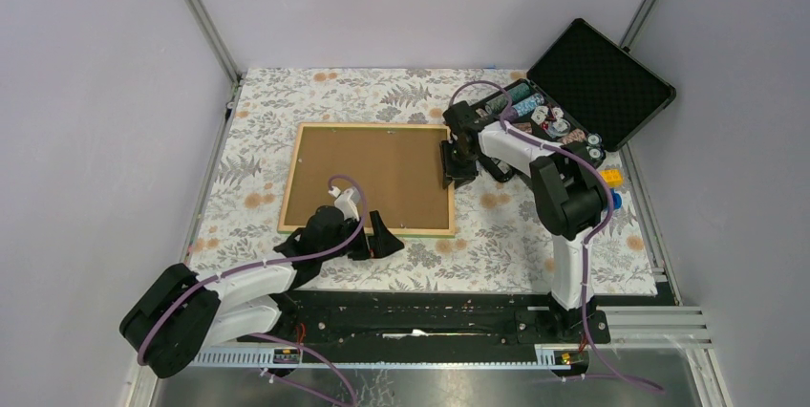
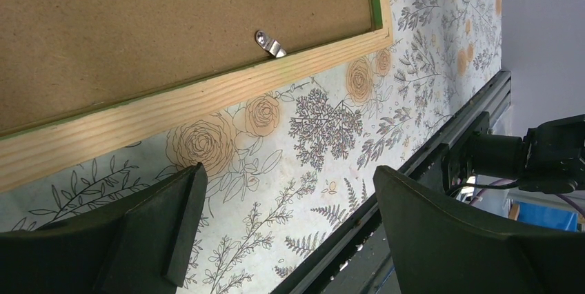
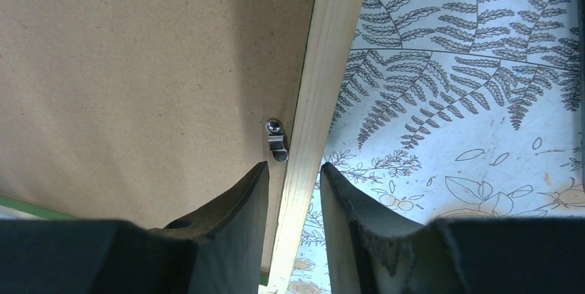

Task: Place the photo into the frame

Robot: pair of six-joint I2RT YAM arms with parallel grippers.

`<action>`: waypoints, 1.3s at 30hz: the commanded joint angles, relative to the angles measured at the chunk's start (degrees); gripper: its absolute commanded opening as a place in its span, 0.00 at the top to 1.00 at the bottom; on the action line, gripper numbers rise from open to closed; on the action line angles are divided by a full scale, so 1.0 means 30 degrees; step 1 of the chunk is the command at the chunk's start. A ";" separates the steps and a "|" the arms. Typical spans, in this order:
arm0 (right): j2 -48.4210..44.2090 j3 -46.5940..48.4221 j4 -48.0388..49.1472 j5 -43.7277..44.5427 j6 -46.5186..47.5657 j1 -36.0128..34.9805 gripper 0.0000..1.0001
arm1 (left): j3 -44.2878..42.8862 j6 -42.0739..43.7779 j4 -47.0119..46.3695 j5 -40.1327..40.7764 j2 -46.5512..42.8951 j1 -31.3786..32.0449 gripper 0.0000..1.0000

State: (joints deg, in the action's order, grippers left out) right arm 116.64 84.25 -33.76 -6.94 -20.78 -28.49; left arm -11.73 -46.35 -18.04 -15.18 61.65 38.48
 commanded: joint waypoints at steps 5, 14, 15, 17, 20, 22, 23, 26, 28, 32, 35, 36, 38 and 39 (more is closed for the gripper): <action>0.0441 0.0760 -0.0260 0.1053 -0.0024 -0.0227 0.58 | -0.0109 0.0098 -0.1105 -0.0419 0.0208 -0.0196 0.01; 0.0659 0.1195 -0.0261 0.0922 -0.0234 -0.0238 0.56 | -0.0076 0.0069 -0.1190 -0.0538 0.0237 -0.0258 0.01; 0.0590 0.1212 -0.0261 0.0997 -0.0277 -0.0245 0.56 | -0.0083 0.0068 -0.1192 -0.0565 0.0250 -0.0258 0.01; 0.0623 0.1233 -0.0261 0.1236 -0.0267 -0.0258 0.56 | -0.0076 0.0095 -0.1236 -0.0606 0.0280 -0.0294 0.01; 0.0924 0.1300 -0.0261 0.1346 -0.0215 -0.0252 0.58 | -0.0076 0.0068 -0.1251 -0.0663 0.0310 -0.0315 0.01; 0.1215 0.1340 -0.0261 0.1346 -0.0221 -0.0240 0.61 | -0.0050 0.0068 -0.1273 -0.0655 0.0283 -0.0317 0.01; 0.1336 0.1350 -0.0237 0.1409 -0.0223 -0.0242 0.63 | -0.0039 0.0068 -0.1280 -0.0653 0.0235 -0.0317 0.01; 0.1515 0.1205 -0.0092 0.1858 -0.0242 -0.0236 0.69 | 0.0009 0.0054 -0.1295 -0.0705 0.0179 -0.0346 0.01; 0.1600 0.1030 -0.0045 0.2186 -0.0216 -0.0242 0.72 | 0.0038 0.0042 -0.1332 -0.0707 0.0157 -0.0388 0.01; 0.1699 0.0367 0.0502 0.3055 0.0134 -0.0249 0.83 | 0.0093 0.0039 -0.1354 -0.0682 0.0051 -0.0404 0.01; 0.1704 -0.0169 0.1185 0.3178 0.0621 -0.0248 0.99 | 0.0129 0.0010 -0.1405 -0.0737 0.0003 -0.0441 0.01; 0.1439 -0.0504 0.1648 0.3051 0.0802 -0.0253 1.00 | 0.0140 0.0010 -0.1399 -0.0748 -0.0010 -0.0435 0.01; 0.0872 -0.1146 0.2440 0.2989 0.0880 -0.0259 1.00 | 0.0144 0.0010 -0.1400 -0.0741 -0.0034 -0.0464 0.01; 0.0608 -0.1344 0.2739 0.2910 0.0962 -0.0237 1.00 | 0.0175 0.0010 -0.1398 -0.0741 -0.0040 -0.0463 0.01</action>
State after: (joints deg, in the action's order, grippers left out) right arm 118.17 84.77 -31.46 -3.31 -20.18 -28.82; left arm -11.73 -46.39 -18.59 -16.64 62.11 37.50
